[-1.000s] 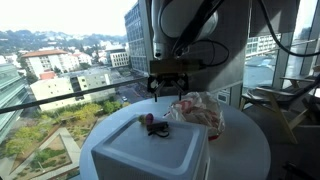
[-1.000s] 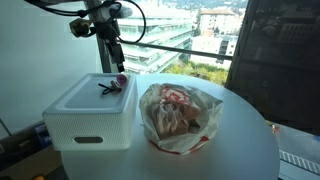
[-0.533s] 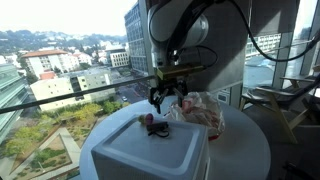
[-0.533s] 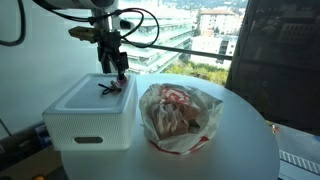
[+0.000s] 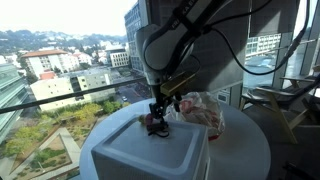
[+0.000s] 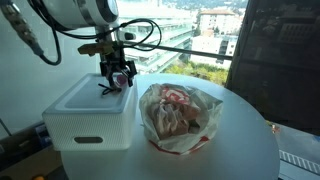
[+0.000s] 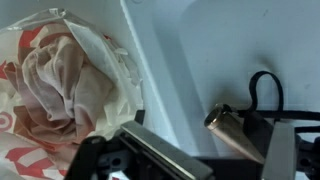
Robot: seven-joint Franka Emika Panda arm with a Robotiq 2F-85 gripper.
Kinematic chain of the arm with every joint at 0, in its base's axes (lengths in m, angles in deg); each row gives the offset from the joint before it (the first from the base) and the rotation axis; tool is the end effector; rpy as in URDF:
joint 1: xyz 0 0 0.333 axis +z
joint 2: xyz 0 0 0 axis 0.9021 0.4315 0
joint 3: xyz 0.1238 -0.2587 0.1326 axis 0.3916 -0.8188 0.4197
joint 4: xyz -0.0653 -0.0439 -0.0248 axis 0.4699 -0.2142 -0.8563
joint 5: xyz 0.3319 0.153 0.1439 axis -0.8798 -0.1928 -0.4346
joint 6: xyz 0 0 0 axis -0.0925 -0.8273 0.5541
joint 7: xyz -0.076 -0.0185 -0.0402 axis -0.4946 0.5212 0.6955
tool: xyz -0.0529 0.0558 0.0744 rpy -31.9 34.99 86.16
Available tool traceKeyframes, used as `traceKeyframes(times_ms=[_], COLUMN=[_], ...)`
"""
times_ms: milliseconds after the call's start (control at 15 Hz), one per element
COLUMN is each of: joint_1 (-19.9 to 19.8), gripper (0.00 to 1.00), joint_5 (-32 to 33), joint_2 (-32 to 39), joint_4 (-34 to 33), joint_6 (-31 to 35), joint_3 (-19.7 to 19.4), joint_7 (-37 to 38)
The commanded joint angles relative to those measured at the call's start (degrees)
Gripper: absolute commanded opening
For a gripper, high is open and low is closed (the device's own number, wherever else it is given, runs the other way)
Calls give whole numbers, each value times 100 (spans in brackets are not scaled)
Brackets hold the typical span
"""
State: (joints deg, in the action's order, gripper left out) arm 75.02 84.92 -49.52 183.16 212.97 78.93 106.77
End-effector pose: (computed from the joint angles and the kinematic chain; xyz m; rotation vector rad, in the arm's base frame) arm 0.5605 0.1788 0.3154 2.9458 0.2185 -0.0494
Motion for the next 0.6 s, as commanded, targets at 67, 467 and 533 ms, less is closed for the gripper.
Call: traceKeyframes(times_ms=[67, 467, 533], joint_1=[233, 328, 336], gripper=[100, 100, 100], joint_5=[406, 477, 470], joint_2=[402, 600, 621], joint_4=[-335, -435, -442], joint_6=[313, 552, 599], joint_3=[-123, -187, -190], joint_7=[-217, -412, -451])
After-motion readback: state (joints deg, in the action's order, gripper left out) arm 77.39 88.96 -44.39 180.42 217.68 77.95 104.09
